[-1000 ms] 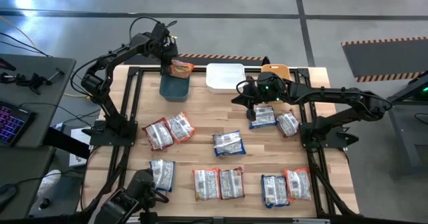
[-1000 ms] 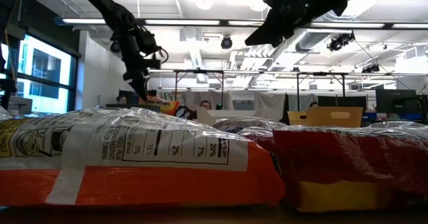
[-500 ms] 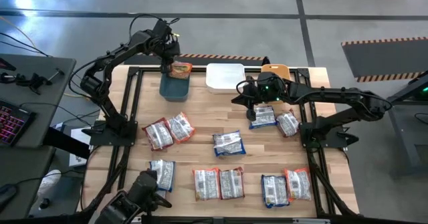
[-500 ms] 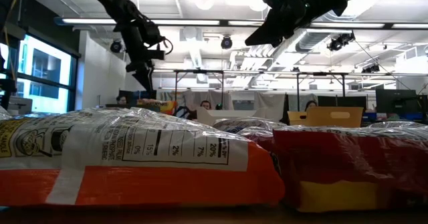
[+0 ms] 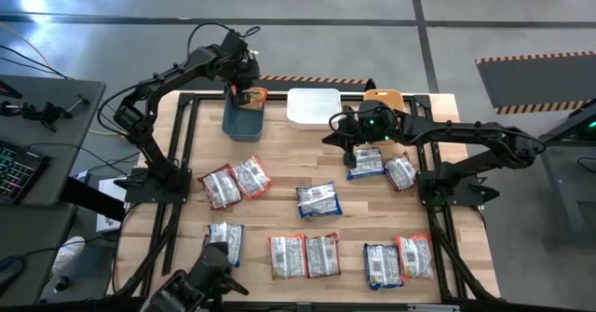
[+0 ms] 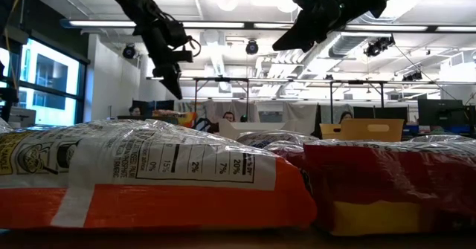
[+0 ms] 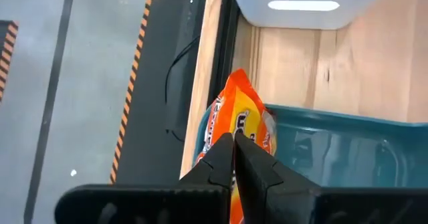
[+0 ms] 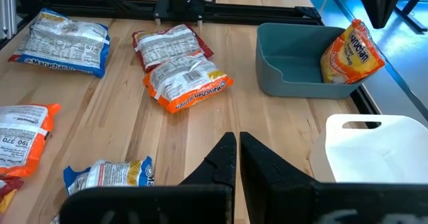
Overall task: Sort Maruchan noodles
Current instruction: Put the top blue noodle pack into the white bin
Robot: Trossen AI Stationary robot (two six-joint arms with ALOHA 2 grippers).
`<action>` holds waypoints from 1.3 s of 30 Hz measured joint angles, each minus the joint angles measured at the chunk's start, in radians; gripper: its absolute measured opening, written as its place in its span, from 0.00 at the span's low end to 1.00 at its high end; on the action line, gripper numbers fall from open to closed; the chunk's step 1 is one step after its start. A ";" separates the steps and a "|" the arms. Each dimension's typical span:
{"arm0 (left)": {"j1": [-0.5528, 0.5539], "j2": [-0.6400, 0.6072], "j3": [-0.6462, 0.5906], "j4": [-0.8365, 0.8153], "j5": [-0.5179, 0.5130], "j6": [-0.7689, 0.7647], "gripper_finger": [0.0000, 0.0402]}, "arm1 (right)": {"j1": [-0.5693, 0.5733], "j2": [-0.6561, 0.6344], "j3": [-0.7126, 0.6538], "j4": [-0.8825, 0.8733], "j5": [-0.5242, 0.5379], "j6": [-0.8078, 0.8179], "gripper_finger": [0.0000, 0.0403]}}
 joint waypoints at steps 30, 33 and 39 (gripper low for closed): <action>-0.071 -0.240 -0.148 0.205 -0.096 -0.199 0.00 | 0.002 0.009 0.000 0.026 0.103 -0.064 0.00; -0.130 -0.335 -0.242 0.377 -0.053 -0.230 0.00 | 0.000 0.021 0.005 0.111 0.131 -0.078 0.00; -0.229 -0.488 -0.472 0.695 -0.008 -0.320 0.00 | 0.003 0.089 0.095 0.101 0.049 -0.084 0.00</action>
